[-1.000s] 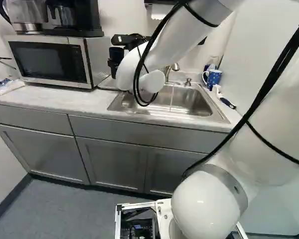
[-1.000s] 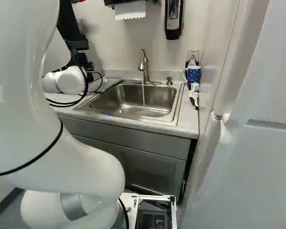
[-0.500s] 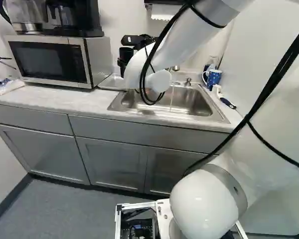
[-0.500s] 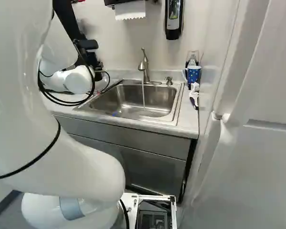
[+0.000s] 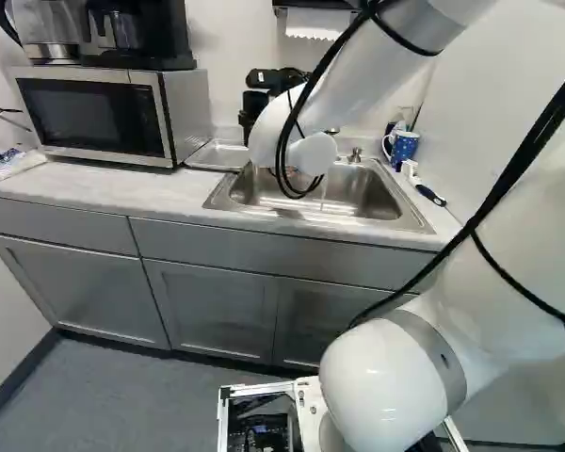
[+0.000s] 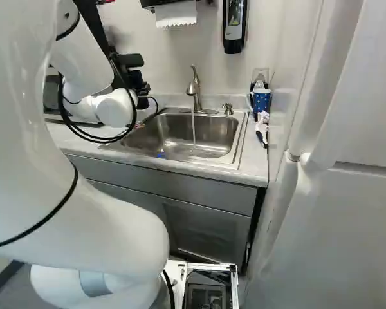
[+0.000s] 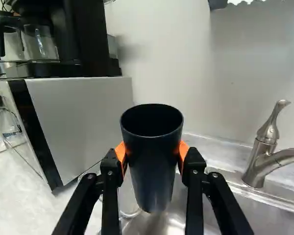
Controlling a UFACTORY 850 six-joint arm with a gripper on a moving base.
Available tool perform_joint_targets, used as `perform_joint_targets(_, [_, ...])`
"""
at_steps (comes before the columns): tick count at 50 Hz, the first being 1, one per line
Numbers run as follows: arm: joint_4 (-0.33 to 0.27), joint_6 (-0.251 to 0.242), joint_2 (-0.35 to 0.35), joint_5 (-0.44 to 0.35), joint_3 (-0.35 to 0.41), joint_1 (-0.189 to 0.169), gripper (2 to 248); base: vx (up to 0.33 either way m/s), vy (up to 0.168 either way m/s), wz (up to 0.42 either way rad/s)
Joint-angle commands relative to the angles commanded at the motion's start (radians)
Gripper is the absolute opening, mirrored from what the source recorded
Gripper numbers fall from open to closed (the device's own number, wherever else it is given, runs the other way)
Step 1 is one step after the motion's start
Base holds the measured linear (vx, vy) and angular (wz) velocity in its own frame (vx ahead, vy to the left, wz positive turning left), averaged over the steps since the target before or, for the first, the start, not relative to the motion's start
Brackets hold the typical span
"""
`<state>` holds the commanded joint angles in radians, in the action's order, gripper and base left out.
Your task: Rinse the cup and place it in the tray
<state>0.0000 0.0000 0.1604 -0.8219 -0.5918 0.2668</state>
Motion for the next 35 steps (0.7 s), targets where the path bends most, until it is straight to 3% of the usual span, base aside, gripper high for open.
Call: perform_joint_targets(35, [0.021,0.0,-0.008,0.028,0.069,-0.113,122,0.0,0.0,0.0])
